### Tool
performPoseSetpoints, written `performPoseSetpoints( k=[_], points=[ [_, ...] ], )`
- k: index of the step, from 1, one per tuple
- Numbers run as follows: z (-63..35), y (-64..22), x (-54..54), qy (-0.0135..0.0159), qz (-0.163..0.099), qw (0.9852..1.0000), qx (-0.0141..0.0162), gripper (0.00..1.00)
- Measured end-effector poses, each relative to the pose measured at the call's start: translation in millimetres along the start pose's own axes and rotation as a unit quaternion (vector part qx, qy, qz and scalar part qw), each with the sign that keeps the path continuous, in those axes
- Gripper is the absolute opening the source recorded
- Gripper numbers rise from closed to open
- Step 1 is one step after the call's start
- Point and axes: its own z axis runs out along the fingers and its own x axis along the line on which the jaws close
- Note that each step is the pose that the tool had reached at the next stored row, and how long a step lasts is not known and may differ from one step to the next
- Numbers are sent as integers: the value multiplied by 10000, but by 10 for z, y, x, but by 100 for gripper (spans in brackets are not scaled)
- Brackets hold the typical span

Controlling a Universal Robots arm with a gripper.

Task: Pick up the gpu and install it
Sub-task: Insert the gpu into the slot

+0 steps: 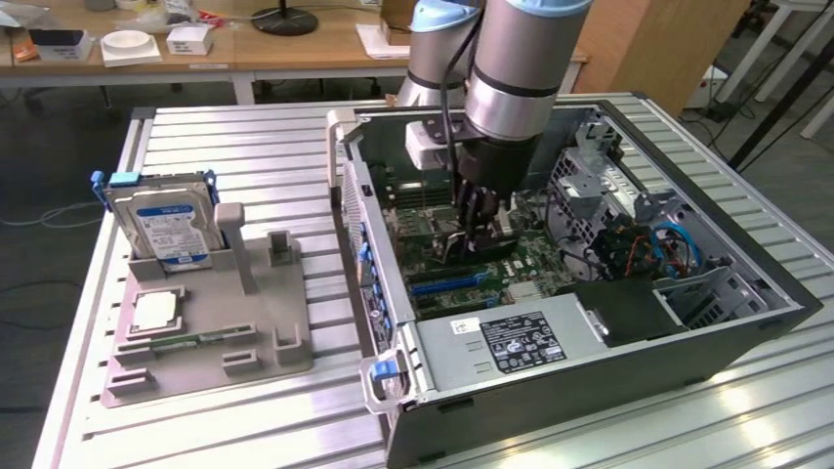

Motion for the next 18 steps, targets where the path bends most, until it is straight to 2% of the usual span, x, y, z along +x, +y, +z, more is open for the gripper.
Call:
performPoseSetpoints(
  k=[6, 10, 11, 13, 17, 18],
  points=[
    [108, 16, -1, 17, 0, 10000, 0, 27],
    [116, 15, -3, 18, -6, 10000, -1, 27],
    [117, 5, -3, 17, -7, 10000, -5, 27],
    [112, -10, -2, 17, -8, 10000, -35, 27],
    [109, -26, -2, 16, -8, 10000, -50, 27],
    [98, -39, -1, 16, -9, 10000, -71, 27]
  ],
)
